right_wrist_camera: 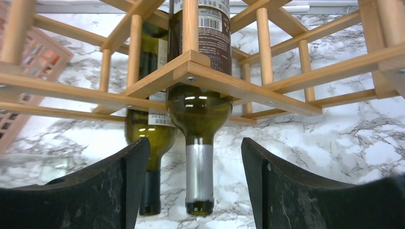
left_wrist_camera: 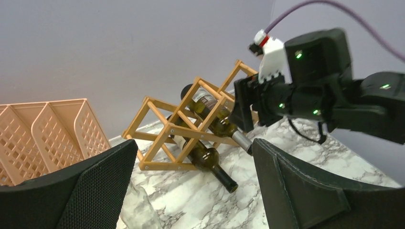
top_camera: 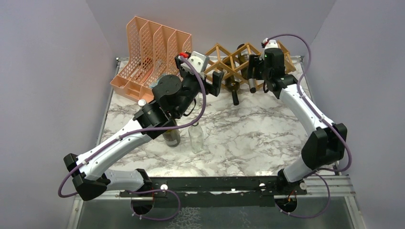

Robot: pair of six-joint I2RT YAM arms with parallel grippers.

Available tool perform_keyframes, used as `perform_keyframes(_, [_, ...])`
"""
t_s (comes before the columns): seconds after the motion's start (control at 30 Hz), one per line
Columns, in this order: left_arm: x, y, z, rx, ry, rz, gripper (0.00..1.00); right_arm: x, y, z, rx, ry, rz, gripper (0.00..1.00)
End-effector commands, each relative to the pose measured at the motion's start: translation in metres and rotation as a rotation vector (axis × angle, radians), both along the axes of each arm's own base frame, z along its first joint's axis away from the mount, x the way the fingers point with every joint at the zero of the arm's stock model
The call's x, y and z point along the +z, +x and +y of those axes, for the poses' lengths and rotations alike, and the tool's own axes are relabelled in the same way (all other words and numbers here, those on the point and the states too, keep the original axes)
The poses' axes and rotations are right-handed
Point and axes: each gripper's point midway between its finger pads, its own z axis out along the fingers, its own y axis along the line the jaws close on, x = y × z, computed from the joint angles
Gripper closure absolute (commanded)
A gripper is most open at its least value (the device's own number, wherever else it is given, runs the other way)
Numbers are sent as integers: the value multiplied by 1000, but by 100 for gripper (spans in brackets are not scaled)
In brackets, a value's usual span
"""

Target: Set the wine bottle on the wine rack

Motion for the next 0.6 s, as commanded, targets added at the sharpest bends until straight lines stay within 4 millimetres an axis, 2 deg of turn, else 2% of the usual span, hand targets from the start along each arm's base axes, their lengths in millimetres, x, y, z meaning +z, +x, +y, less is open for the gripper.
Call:
perform_keyframes(0.0, [-5,-11,5,-30,9,14,3,27,-29,13,70,86,3,27])
perform_keyframes(0.1, [-3,-13,14,-9,6,11,2,36,-61,53,335,172,60,27])
perform_keyframes(0.17, [-12,-13,21,14,17,21,2,42,-80,69,440,231,70,27])
perform_keyframes(0.27, [-4,-16,35,47,-7,9,2,59,-105,92,588,286,24,27])
perform_keyframes(0.43, [24,-28,64,93,-66,-41,2,83,-148,150,815,321,-55,27])
perform_keyframes(0.57, [51,-40,87,114,-130,-90,2,93,-172,201,918,298,-116,27])
